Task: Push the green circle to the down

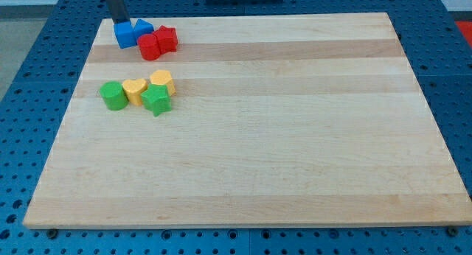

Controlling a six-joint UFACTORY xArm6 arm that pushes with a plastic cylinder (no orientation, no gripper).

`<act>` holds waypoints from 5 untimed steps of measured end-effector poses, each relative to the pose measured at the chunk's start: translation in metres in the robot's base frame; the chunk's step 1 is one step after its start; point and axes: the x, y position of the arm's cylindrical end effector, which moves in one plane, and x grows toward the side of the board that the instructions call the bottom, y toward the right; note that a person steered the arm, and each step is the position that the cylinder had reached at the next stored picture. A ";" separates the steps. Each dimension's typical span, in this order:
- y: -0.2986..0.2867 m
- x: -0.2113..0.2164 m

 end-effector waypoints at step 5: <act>0.000 0.203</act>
